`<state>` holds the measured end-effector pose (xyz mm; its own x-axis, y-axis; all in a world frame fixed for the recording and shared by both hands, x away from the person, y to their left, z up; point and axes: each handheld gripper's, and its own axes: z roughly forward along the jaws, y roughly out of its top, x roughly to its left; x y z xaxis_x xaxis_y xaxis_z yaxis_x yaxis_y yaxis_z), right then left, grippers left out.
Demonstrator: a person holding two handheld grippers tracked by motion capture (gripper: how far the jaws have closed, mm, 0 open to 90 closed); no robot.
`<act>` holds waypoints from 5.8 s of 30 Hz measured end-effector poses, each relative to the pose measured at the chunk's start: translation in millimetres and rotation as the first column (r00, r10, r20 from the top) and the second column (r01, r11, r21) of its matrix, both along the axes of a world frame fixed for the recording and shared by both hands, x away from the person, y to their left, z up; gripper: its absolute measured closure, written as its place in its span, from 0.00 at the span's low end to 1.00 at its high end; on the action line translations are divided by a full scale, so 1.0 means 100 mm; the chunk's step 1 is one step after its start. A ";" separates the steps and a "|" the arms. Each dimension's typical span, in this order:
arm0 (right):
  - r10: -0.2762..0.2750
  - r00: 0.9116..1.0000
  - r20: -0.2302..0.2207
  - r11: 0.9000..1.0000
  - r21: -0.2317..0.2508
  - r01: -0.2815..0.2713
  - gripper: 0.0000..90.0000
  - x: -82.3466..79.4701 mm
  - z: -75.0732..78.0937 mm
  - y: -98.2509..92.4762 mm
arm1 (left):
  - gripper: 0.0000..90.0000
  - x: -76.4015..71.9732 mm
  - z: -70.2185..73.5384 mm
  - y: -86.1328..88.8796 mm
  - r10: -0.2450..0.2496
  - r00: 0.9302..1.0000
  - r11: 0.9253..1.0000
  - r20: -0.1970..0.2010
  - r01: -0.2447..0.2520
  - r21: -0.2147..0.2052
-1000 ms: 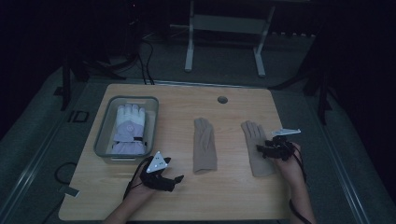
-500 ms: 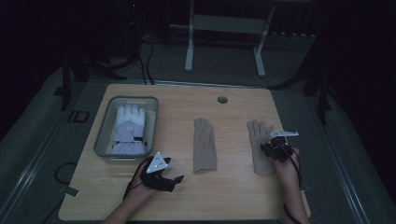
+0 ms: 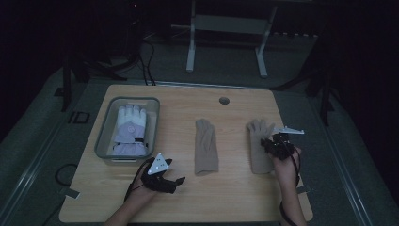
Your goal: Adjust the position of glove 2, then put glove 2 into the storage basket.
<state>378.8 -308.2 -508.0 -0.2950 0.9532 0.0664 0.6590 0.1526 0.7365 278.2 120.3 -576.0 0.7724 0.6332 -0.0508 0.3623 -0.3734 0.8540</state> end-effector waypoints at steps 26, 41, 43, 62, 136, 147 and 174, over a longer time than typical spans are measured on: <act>0.069 0.988 0.135 0.991 0.106 -0.083 0.90 -0.05 0.62 0.71 | 0.16 -0.01 0.00 0.00 0.000 1.000 1.000 0.004 0.000 0.002; 0.132 0.984 0.115 0.977 0.153 -0.149 0.90 -0.01 0.58 1.42 | 0.16 -0.01 0.00 -0.01 -0.006 1.000 1.000 0.007 0.006 0.005; 0.139 0.985 0.102 0.973 0.173 -0.155 0.90 -0.02 0.54 1.52 | 0.16 -0.01 0.00 -0.01 -0.007 1.000 1.000 0.008 0.007 0.006; 0.147 0.988 -0.036 0.974 0.179 -0.139 0.89 0.10 -0.02 1.81 | 0.16 -0.01 0.00 -0.01 -0.008 1.000 1.000 0.006 0.008 0.003; 0.239 0.957 -0.165 0.967 0.132 -0.218 0.92 -0.16 -0.40 1.68 | 0.16 -0.04 0.07 -0.12 -0.042 0.999 0.999 0.016 0.042 -0.005; 0.263 0.958 -0.112 0.954 0.174 -0.242 0.80 -0.14 -0.21 1.75 | 0.16 -0.05 0.12 -0.21 -0.071 0.997 0.997 -0.004 0.071 0.020; 0.204 0.952 -0.229 0.977 0.114 -0.182 0.58 0.73 -0.37 1.94 | 0.42 0.21 0.14 -0.81 -0.207 0.977 0.927 -0.048 0.211 0.310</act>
